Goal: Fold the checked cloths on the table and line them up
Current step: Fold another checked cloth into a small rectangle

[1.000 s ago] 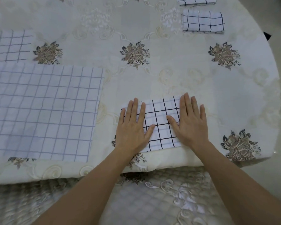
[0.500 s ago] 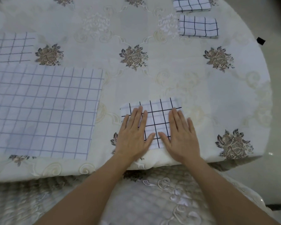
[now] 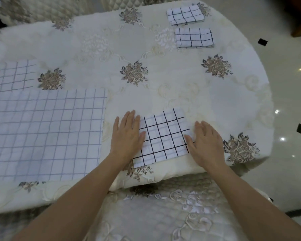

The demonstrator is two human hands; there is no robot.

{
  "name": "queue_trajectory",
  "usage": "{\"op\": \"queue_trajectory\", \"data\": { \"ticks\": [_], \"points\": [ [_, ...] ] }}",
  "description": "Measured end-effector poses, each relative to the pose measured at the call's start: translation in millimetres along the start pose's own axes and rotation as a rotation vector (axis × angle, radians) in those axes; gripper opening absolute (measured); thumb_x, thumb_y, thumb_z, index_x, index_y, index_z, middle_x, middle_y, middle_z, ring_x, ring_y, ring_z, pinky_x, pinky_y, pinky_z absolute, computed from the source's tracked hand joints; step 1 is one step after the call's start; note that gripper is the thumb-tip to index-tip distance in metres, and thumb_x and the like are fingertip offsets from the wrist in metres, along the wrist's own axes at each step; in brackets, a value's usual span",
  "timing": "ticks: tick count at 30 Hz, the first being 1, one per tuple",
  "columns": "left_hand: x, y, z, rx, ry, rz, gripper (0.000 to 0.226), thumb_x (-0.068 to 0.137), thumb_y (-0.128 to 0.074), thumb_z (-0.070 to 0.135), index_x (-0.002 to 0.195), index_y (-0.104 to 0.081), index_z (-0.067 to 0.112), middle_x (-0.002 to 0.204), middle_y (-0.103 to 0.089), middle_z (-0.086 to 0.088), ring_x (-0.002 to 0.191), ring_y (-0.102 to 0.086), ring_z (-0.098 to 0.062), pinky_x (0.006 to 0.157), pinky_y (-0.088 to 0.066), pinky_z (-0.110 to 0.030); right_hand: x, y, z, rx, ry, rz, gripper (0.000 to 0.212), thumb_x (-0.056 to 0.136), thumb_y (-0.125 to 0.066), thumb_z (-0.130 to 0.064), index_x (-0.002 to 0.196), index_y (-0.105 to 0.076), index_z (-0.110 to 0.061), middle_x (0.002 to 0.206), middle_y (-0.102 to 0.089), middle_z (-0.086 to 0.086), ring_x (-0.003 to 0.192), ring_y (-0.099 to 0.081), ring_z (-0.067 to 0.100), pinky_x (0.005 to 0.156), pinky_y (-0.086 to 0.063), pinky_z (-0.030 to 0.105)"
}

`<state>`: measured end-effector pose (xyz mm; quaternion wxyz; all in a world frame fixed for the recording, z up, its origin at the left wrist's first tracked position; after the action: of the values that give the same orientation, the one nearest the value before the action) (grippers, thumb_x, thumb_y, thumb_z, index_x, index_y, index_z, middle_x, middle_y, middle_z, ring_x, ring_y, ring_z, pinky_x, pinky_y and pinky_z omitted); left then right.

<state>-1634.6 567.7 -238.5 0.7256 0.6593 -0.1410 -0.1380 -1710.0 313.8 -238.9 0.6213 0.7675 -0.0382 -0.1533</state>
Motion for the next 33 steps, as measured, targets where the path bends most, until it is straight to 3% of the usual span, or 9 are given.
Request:
{"op": "queue_trajectory", "data": {
  "ticks": [2,4,8,14,19,23,27,30,33],
  "points": [
    [27,10,28,-0.013,-0.236,0.070,0.040,0.093,-0.054,0.028,0.127,-0.060,0.009,0.136,-0.058,-0.011,0.126,-0.054,-0.031,0.111,-0.036,-0.053,-9,12,-3,0.056,-0.038,0.116,0.050,0.098,-0.049,-0.044,0.134,-0.053,-0.009,0.128,-0.054,0.017,0.112,-0.053,0.036,0.090,-0.046,0.048],
    [55,14,61,-0.060,-0.509,0.049,0.030,0.083,-0.067,0.013,0.113,-0.068,0.009,0.118,-0.067,-0.010,0.107,-0.064,-0.033,0.097,-0.047,-0.048,-15,14,-6,0.123,-0.099,0.130,0.040,0.097,-0.054,-0.037,0.126,-0.058,-0.010,0.114,-0.058,0.015,0.099,-0.056,0.034,0.078,-0.050,0.046],
    [96,20,117,-0.032,-0.909,-0.144,0.031,0.087,-0.065,0.006,0.118,-0.067,0.013,0.118,-0.065,-0.010,0.102,-0.062,-0.032,0.085,-0.052,-0.047,-17,4,-5,0.272,-0.251,0.040,0.033,0.096,-0.054,-0.037,0.119,-0.058,-0.013,0.111,-0.058,0.009,0.098,-0.057,0.031,0.078,-0.049,0.043],
    [118,14,148,0.139,-1.126,-0.358,0.032,0.094,-0.055,0.009,0.125,-0.060,0.015,0.119,-0.058,-0.009,0.100,-0.057,-0.030,0.086,-0.046,-0.042,-14,0,-2,0.401,-0.392,0.033,0.031,0.094,-0.059,-0.041,0.111,-0.055,-0.015,0.103,-0.062,0.005,0.098,-0.058,0.027,0.082,-0.049,0.042],
    [128,7,155,0.168,-1.130,-0.469,0.024,0.090,-0.060,0.016,0.114,-0.061,0.017,0.111,-0.057,-0.005,0.101,-0.052,-0.025,0.085,-0.045,-0.039,-6,-1,-1,0.474,-0.469,-0.013,0.032,0.092,-0.063,-0.044,0.109,-0.057,-0.017,0.105,-0.064,0.001,0.102,-0.057,0.027,0.087,-0.048,0.042],
    [132,7,157,0.189,-1.102,-0.505,0.015,0.088,-0.062,0.017,0.103,-0.064,0.015,0.108,-0.055,-0.004,0.098,-0.052,-0.024,0.088,-0.044,-0.041,1,-2,-1,0.541,-0.443,-0.044,0.014,0.089,-0.065,-0.034,0.093,-0.061,-0.021,0.097,-0.054,0.000,0.092,-0.057,0.024,0.083,-0.050,0.042],
    [129,17,156,0.057,-1.073,-0.251,0.018,0.079,-0.072,0.013,0.095,-0.064,0.016,0.100,-0.060,-0.006,0.090,-0.058,-0.027,0.088,-0.048,-0.046,3,3,1,0.628,-0.418,-0.014,0.008,0.091,-0.060,-0.024,0.094,-0.061,-0.017,0.098,-0.051,0.002,0.084,-0.055,0.022,0.074,-0.049,0.038],
    [115,35,137,-0.051,-0.818,-0.041,0.030,0.076,-0.074,0.014,0.104,-0.064,0.015,0.106,-0.060,-0.007,0.094,-0.059,-0.029,0.091,-0.047,-0.045,4,6,5,0.673,-0.429,-0.008,0.005,0.092,-0.059,-0.024,0.091,-0.058,-0.019,0.098,-0.056,0.002,0.085,-0.056,0.022,0.069,-0.043,0.033],
    [71,40,99,-0.146,-0.582,0.024,0.024,0.081,-0.073,0.017,0.103,-0.065,0.012,0.107,-0.060,-0.008,0.094,-0.059,-0.029,0.088,-0.049,-0.044,7,8,9,0.689,-0.428,-0.008,0.004,0.092,-0.059,-0.024,0.091,-0.057,-0.020,0.097,-0.060,0.002,0.086,-0.056,0.022,0.068,-0.042,0.032]
  ]
}}
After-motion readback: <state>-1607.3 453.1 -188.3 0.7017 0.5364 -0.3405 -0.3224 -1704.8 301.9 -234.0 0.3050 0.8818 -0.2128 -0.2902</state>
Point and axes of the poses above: each hand's wrist, its own x-axis towards the middle knuckle, its own y-axis out of the back of the hand, z = x × y, the point moved 5 cm from there along x, towards the middle knuckle
